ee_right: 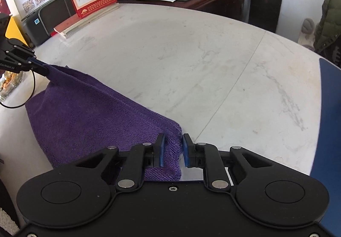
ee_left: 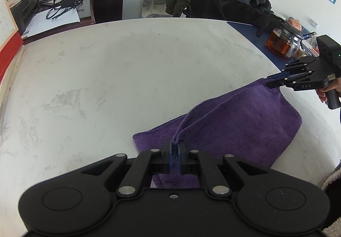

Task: Fold towel
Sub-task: 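Grasp the folded edge with the left gripper while the right gripper grasps beside it, then lift the gripped purple towel edge with both grippers and fold it over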

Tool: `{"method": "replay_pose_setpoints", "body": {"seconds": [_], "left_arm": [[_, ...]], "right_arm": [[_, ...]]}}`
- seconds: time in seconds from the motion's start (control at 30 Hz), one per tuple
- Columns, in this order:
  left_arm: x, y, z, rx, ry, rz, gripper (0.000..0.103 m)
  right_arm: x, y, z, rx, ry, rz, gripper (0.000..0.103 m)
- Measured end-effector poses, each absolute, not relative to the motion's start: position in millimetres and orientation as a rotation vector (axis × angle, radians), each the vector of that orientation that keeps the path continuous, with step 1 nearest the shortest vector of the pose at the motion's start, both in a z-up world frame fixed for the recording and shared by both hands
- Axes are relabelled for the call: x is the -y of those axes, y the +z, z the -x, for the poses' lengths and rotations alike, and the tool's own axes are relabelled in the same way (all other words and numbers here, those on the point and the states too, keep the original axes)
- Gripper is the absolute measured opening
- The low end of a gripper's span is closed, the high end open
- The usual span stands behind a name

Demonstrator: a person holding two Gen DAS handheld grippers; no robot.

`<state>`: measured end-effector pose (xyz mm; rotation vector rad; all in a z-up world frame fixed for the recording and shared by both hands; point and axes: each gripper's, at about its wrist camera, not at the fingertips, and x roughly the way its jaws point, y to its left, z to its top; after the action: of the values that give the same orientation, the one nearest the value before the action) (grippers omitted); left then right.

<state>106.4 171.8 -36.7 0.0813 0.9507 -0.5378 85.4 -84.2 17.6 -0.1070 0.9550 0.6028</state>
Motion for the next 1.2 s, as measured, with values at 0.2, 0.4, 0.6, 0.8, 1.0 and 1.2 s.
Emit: {"method": "replay_pose_setpoints", "body": {"seconds": [0.2, 0.4, 0.6, 0.8, 1.0, 1.2], "left_arm": [[-171, -38, -108, -0.956, -0.541, -0.087, 0.005], [-170, -40, -108, -0.963, -0.536, -0.09, 0.005], [-169, -43, -111, -0.973, -0.542, -0.098, 0.005], [-168, -46, -114, -0.98, -0.545, -0.102, 0.005], [-170, -45, -113, -0.962, -0.55, -0.071, 0.005], [-177, -32, -102, -0.925, -0.564, -0.017, 0.005]], "right_arm": [[83, 23, -82, -0.917, 0.591, 0.135, 0.016], [80, 27, -76, -0.894, 0.601, 0.167, 0.016], [76, 21, -76, -0.915, 0.607, 0.175, 0.016], [74, 11, -85, -0.928, 0.59, 0.17, 0.016], [74, 7, -89, -0.93, 0.592, 0.187, 0.006], [81, 24, -80, -0.9, 0.605, 0.15, 0.004]]}}
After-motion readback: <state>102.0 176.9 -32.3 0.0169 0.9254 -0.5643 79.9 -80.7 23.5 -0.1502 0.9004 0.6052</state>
